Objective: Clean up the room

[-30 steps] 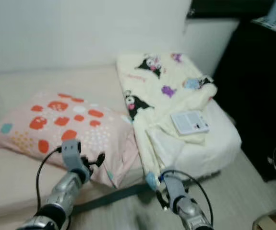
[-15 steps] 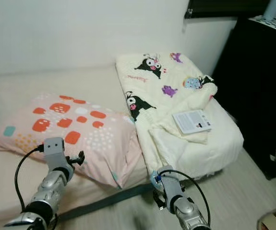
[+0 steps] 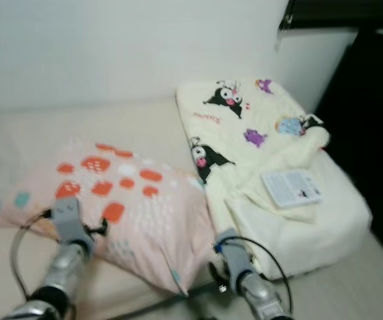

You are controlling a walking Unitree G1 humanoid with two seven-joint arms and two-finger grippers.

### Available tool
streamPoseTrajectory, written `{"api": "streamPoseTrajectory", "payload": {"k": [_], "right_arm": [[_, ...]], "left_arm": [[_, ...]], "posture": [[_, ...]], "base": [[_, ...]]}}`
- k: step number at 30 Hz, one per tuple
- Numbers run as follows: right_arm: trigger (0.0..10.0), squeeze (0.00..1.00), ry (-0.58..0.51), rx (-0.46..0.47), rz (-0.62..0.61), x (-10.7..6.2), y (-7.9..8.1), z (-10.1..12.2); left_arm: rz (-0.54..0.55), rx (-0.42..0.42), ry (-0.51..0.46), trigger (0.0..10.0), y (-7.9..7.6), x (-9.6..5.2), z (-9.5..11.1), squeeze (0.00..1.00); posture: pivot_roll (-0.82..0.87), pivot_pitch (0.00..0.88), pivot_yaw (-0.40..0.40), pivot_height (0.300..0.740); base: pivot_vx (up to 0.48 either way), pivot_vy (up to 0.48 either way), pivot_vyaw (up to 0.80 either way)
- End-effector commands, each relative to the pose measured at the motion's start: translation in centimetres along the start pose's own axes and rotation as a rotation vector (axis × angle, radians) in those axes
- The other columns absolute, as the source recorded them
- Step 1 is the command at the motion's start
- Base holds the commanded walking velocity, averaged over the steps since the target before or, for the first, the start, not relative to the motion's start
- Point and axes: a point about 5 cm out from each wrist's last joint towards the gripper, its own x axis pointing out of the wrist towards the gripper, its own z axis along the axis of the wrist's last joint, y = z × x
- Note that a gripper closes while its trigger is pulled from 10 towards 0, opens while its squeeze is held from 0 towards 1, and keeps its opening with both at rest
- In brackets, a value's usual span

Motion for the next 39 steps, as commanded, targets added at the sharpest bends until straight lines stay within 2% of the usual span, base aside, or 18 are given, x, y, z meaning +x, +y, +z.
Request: {"api": "streamPoseTrajectory", "payload": {"k": [1,6,10,11,14,16,20,21,22,23,24,25,29,31,32,34,35,39], "right_arm": [[10.0,0.00,-0.022,0.000,-0.004,0.2,0.1,0.6],[10.0,0.00,0.019,0.009,-0.040,0.2,-0.2,0.1],[10.0,0.00,0.016,0.038,-0.053,0.1,-0.2,0.0],[10.0,0.00,0.019,0.047,-0.056,0.1,-0.3,0.0],[10.0,0.00,0.026,0.049,-0.056,0.1,-0.3,-0.1],[10.0,0.00,0.026,0.049,-0.056,0.1,-0.3,-0.1],[10.0,0.00,0.052,0.068,-0.068,0.2,-0.4,-0.3],[10.0,0.00,0.059,0.077,-0.073,0.2,-0.5,-0.3],[10.0,0.00,0.062,0.087,-0.077,0.2,-0.5,-0.3],[10.0,0.00,0.062,0.087,-0.077,0.2,-0.5,-0.3],[10.0,0.00,0.061,0.095,-0.080,0.2,-0.5,-0.3],[10.0,0.00,0.058,0.110,-0.082,0.2,-0.6,-0.2],[10.0,0.00,0.056,0.115,-0.084,0.2,-0.6,-0.2],[10.0,0.00,0.050,0.125,-0.082,0.2,-0.7,-0.1],[10.0,0.00,0.049,0.127,-0.083,0.2,-0.7,-0.1],[10.0,0.00,0.048,0.132,-0.082,0.2,-0.7,-0.1],[10.0,0.00,0.048,0.132,-0.082,0.2,-0.7,-0.1],[10.0,0.00,0.038,0.145,-0.078,0.1,-0.7,-0.1]], "left_arm": [[0.014,-0.001,0.056,10.0,1.1,-0.5,-1.3,0.00],[-0.044,-0.005,0.125,10.0,0.2,-0.6,-2.3,0.00],[0.024,-0.008,0.142,10.0,1.2,-0.7,-2.6,0.00],[0.102,-0.004,0.164,10.0,2.4,-0.9,-2.8,0.00],[0.182,0.012,0.191,10.0,3.6,-1.2,-3.1,0.00],[0.182,0.012,0.191,10.0,3.6,-1.2,-3.1,0.00],[0.259,0.001,0.225,10.0,4.8,-1.5,-3.5,0.00],[0.277,-0.016,0.235,10.0,5.1,-1.7,-3.7,0.00],[0.256,-0.125,0.236,10.0,4.7,-1.6,-3.8,0.00],[0.256,-0.125,0.236,10.0,4.7,-1.6,-3.8,0.00],[0.228,-0.186,0.230,10.0,4.3,-1.5,-3.9,0.00],[0.164,-0.310,0.207,10.0,3.2,-1.2,-3.7,0.00],[0.152,-0.360,0.196,10.0,3.0,-1.1,-3.6,0.00],[0.164,-0.424,0.184,10.0,3.2,-1.1,-3.5,0.00],[0.153,-0.483,0.171,10.0,3.2,-1.1,-3.4,1.00],[0.133,-0.569,0.144,10.0,3.3,-1.0,-3.2,1.00],[0.133,-0.569,0.144,10.0,3.3,-1.0,-3.2,1.00],[0.093,-0.691,0.065,10.0,3.4,-0.7,-2.2,1.00]], "posture": [[-0.12,0.130,-0.058,0.740],[-0.12,0.131,-0.053,0.740],[-0.12,0.132,-0.049,0.740],[-0.12,0.132,-0.049,0.740],[-0.12,0.132,-0.049,0.740],[-0.12,0.132,-0.049,0.740],[-0.12,0.132,-0.049,0.735],[-0.12,0.132,-0.049,0.730],[-0.13,0.133,-0.050,0.725],[-0.13,0.133,-0.050,0.725],[-0.13,0.134,-0.050,0.720],[-0.13,0.133,-0.049,0.710],[-0.13,0.131,-0.048,0.700],[-0.14,0.131,-0.048,0.690],[-0.14,0.131,-0.047,0.685],[-0.15,0.132,-0.048,0.675],[-0.15,0.132,-0.048,0.675],[-0.16,0.135,-0.051,0.655]], "base": [[0.000,0.000,0.00],[0.000,0.000,0.00],[0.000,0.000,0.00],[0.000,0.000,0.00],[0.000,0.000,0.00],[0.000,0.000,0.00],[0.000,0.000,0.00],[0.000,0.000,0.00],[0.000,0.000,0.00],[0.000,0.000,0.00],[0.000,0.000,0.00],[0.000,0.000,0.00],[0.000,0.000,0.00],[0.000,0.000,0.00],[0.000,0.000,0.00],[0.000,0.000,0.00],[0.000,0.000,0.00],[0.000,0.000,0.00]]}}
